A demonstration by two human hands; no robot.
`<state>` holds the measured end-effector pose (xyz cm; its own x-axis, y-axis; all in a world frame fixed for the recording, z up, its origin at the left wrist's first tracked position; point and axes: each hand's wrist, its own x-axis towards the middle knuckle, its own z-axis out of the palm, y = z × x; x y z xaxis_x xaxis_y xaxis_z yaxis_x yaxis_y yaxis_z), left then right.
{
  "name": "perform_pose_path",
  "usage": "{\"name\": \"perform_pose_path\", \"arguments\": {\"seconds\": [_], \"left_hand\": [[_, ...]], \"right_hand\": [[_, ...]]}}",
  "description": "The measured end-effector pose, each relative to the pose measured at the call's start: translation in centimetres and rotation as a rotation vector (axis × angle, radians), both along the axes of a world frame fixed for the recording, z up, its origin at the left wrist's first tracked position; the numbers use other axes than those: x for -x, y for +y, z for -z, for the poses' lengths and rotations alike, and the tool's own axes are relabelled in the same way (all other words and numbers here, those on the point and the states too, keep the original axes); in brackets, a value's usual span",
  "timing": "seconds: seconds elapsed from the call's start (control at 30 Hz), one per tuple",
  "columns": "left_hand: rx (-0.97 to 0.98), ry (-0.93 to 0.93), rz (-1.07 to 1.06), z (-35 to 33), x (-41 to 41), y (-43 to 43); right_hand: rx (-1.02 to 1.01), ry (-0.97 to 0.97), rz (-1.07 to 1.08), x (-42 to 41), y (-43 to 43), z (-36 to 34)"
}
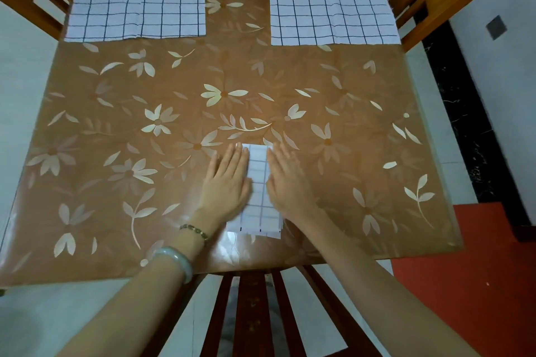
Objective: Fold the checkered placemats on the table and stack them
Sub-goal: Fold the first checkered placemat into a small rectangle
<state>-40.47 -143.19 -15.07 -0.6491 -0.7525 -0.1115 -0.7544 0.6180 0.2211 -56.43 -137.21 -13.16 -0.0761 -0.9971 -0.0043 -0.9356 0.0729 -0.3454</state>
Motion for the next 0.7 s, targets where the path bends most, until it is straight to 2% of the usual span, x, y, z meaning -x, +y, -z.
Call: {"name": "perform_pose_path", "arguments": {"seconds": [0.13, 0.27, 0.53, 0.7], "left_hand": [[-0.03, -0.083, 0.031, 1.2, 0.4, -0.1], [-0.046, -0.104, 0.017, 1.7, 0.3, -0.1], [0.027, -0.026, -0.029, 0.7, -1.9, 2.4], [-0.004, -0.079, 0.009, 1.7, -3.5, 4.8]], "right_hand": [[-0.162, 0.168, -0.037, -0.9, -1.3, 2.8], [-0.205, 0.226, -0.068, -0.1, -1.1, 4.4], [-0.109, 0.199, -0.065, -0.4, 2.5, 2.7], [-0.21, 0.208, -0.099, -1.4, 4.7, 3.9]]}}
